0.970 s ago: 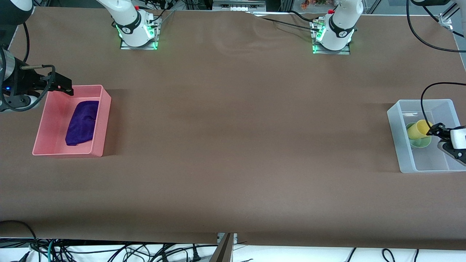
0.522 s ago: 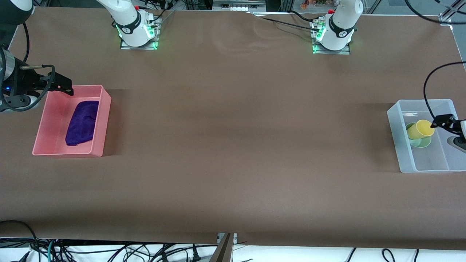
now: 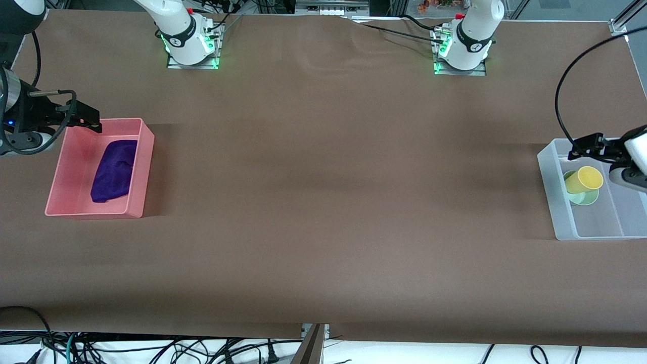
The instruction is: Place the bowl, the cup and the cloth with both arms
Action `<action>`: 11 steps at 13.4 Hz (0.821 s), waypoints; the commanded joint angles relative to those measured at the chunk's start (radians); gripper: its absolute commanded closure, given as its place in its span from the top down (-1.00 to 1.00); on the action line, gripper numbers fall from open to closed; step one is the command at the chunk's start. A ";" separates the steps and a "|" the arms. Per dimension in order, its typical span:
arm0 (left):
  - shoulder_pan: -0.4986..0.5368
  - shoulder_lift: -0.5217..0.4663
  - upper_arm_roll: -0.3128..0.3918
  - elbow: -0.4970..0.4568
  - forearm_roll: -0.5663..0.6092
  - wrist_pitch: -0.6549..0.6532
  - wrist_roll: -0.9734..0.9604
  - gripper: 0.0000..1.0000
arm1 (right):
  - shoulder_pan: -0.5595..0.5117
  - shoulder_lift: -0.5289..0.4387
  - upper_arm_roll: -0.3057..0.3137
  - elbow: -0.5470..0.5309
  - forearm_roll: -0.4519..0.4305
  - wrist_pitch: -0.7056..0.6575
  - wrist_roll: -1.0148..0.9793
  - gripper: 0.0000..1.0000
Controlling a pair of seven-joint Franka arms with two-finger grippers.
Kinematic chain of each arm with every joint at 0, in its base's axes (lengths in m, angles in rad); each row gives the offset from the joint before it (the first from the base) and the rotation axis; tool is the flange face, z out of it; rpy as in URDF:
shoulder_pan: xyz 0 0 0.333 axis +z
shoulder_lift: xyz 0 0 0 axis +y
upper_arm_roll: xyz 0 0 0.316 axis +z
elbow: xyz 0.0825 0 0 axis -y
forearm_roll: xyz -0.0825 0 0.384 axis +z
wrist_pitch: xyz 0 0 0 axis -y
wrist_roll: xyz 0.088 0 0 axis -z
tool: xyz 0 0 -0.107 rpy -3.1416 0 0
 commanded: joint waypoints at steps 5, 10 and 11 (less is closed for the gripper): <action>-0.277 -0.289 0.172 -0.262 -0.038 0.014 -0.342 1.00 | -0.007 0.004 0.001 0.018 -0.003 -0.007 -0.001 1.00; -0.284 -0.300 0.172 -0.259 -0.055 0.048 -0.344 1.00 | -0.008 0.004 0.001 0.018 -0.003 -0.006 -0.001 1.00; -0.284 -0.300 0.172 -0.259 -0.055 0.048 -0.345 1.00 | -0.008 0.004 0.001 0.018 -0.004 -0.007 -0.001 1.00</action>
